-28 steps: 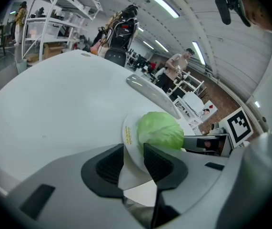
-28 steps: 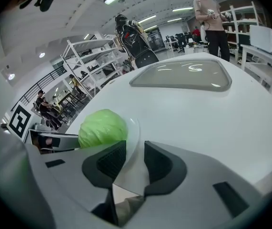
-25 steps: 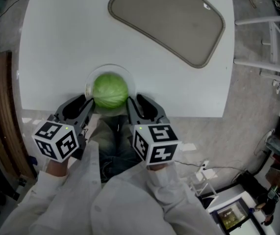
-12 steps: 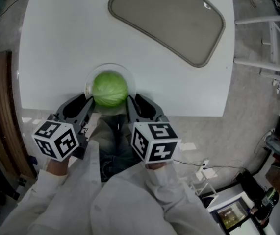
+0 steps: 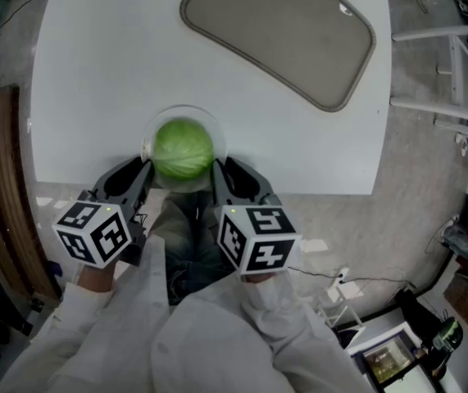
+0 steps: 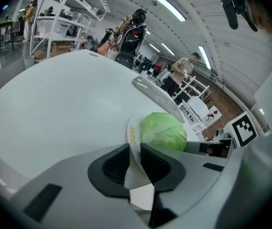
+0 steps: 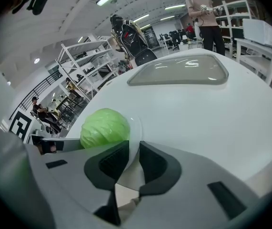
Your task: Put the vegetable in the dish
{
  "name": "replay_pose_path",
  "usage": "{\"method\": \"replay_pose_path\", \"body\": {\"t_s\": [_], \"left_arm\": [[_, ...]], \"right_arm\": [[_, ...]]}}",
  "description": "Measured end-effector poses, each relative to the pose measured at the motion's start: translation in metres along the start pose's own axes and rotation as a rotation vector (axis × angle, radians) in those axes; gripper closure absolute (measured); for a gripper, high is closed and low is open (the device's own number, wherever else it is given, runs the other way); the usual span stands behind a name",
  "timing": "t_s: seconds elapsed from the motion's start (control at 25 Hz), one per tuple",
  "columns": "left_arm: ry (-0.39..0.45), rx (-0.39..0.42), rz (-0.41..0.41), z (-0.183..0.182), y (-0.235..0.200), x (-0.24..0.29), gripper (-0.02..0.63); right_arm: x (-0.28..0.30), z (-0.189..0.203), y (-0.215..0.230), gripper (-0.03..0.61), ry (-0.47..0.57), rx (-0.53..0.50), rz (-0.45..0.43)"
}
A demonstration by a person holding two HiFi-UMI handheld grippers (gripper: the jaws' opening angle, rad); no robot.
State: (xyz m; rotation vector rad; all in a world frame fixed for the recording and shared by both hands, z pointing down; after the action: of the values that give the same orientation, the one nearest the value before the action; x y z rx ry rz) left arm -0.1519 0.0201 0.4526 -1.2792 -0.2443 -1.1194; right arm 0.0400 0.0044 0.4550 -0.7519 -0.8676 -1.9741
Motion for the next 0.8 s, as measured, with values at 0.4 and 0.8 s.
{"method": "replay_pose_path", "body": {"t_s": [0.4,0.8], "left_arm": [[0.002,0.004,-0.006,0.004,-0.001,0.002,0.540],[0.011,0.017,0.012,-0.007,0.006,-0.005,0.543]], "right_arm": [[-0.002,0.001,0.000,0.509,0.019,-0.003,0.010],[-0.010,-0.008,-0.002,0.511,0.042,0.001,0.005]]}}
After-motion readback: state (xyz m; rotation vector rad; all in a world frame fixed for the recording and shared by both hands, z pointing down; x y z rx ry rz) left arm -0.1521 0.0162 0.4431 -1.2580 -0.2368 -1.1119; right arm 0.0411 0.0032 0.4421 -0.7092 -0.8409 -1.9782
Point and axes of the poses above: the fingertips, and each gripper's own axes: x forward along the fingers, y to its right, z out of its underside, the point moved 6 cm from there along -x, backward along the fingers, and after that the axes turned 14 degrees about -x, right-handed, at the moved point
